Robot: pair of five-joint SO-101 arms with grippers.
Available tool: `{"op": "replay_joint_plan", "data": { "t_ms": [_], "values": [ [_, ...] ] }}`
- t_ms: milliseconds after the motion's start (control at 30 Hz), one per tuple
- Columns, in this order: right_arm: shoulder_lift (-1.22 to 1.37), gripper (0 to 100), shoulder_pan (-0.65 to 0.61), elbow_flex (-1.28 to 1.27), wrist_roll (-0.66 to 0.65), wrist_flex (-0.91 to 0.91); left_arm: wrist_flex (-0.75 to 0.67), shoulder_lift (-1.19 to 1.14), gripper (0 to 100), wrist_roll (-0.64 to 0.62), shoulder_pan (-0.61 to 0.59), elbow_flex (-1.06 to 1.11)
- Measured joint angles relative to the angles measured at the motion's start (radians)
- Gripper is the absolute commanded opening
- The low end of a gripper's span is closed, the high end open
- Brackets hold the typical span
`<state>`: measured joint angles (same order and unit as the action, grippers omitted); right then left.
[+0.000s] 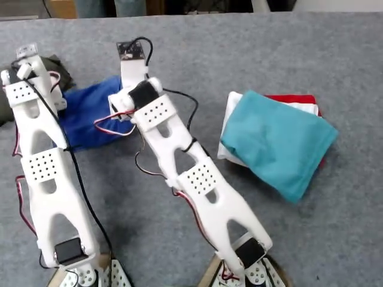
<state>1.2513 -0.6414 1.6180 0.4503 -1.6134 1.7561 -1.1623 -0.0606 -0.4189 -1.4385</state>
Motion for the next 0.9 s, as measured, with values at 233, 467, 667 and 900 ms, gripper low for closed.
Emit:
{"op": "replay_joint_plan", "data": {
  "t_ms": [233, 467, 667, 900],
  "values": [
    [-0.155, 1.4, 0.081, 0.005, 0.000, -0.068, 0.003, 0.152, 30, -0.057, 0.014, 0.000],
    [-0.296, 1.3, 0.252, 0.005, -0.068, -0.146, 0.003, 0.293, 31, -0.201, -0.121, 0.000],
    [-0.493, 1.4, 0.407, -0.091, -0.133, -0.150, 0.003, 0.298, 31, -0.198, -0.124, 0.000],
    [-0.953, 1.4, 0.514, -0.698, -0.140, -0.150, 0.003, 0.296, 31, -0.153, -0.126, 0.000]
  ]
}}
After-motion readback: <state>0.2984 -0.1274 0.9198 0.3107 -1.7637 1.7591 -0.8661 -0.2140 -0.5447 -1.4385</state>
